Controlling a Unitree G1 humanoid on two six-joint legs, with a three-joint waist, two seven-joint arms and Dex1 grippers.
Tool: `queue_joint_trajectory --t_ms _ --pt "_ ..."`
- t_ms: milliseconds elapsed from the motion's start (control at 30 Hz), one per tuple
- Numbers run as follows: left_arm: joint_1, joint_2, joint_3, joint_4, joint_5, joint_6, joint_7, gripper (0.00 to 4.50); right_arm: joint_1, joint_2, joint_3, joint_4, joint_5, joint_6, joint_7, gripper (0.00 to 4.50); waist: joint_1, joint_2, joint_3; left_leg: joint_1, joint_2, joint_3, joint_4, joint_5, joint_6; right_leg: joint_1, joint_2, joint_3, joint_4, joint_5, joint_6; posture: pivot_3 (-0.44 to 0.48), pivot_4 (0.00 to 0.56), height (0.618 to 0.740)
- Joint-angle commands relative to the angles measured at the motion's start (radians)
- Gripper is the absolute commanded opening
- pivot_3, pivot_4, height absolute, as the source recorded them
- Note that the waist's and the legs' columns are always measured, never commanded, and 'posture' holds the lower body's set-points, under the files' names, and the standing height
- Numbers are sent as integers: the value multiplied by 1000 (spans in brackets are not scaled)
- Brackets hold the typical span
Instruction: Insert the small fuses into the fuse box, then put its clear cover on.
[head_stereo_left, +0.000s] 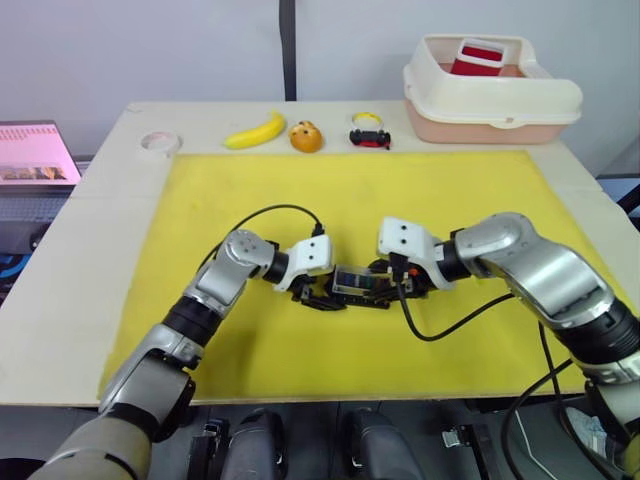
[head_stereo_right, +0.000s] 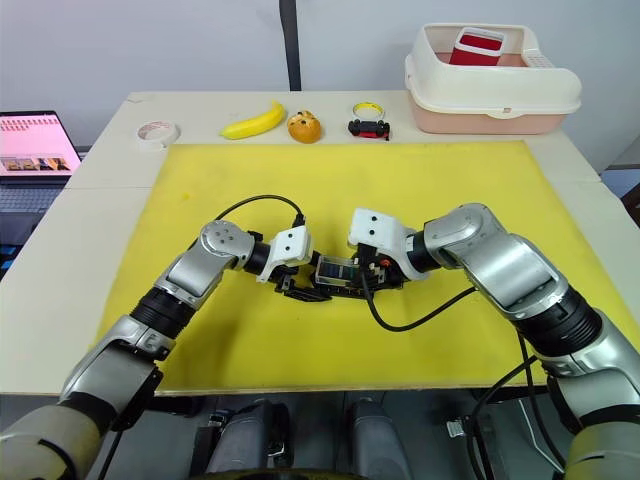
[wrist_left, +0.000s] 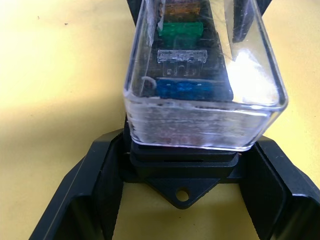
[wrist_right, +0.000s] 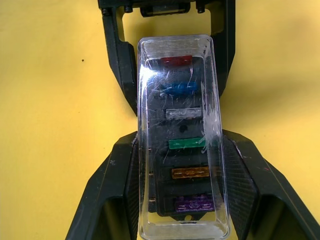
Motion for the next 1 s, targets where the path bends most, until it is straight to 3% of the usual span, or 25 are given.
queue_joint_trajectory --t_ms 33,1000 --pt "12 10 -1 -13 12 3 -3 3205 -6 5 20 33 -32 -13 20 1675 0 0 0 0 0 0 0 0 0 0 0 0 0 0 0 0 150 739" --pt "29 18 -8 -30 12 11 -1 3205 3 21 46 90 -99 -31 67 1675 0 0 0 1 0 0 0 0 0 1 0 0 0 0 0 0 150 739"
